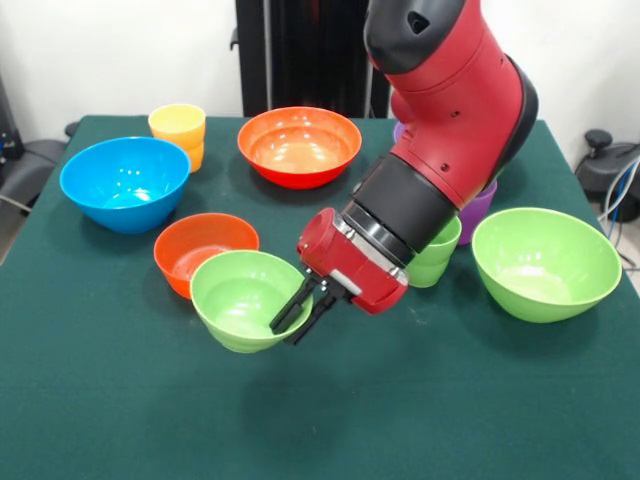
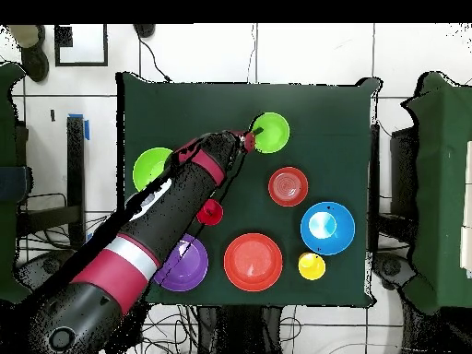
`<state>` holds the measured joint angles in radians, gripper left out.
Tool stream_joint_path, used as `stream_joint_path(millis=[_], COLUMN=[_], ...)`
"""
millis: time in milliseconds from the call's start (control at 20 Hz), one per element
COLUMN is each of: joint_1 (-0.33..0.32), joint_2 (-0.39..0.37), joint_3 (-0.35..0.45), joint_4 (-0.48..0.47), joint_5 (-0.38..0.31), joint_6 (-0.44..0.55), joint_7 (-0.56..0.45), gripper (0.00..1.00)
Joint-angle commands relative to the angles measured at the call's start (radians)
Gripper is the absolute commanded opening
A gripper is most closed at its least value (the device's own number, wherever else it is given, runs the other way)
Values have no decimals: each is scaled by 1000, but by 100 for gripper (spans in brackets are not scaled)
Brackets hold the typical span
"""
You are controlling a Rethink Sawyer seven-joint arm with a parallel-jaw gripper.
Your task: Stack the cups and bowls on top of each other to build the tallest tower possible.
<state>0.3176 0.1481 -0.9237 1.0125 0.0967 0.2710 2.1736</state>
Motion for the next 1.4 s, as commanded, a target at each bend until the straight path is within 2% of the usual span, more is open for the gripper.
stream_joint_path(millis=[50,250,400,500,800,1250,1400], joint_1=[7,6,-6,-18,-46,-76,-80], joint_2=[52,88,88,65,20,-41,-85], joint_3=[38,16,50,102,193,285,314], joint_4=[-73,-103,-100,-83,-55,-27,16], joint_5=[70,104,128,132,136,110,95], joint_6=[-11,-11,-37,-63,-118,-150,-166], joint_7=[201,216,208,189,153,118,118], gripper=[0,0,0,0,0,0,0])
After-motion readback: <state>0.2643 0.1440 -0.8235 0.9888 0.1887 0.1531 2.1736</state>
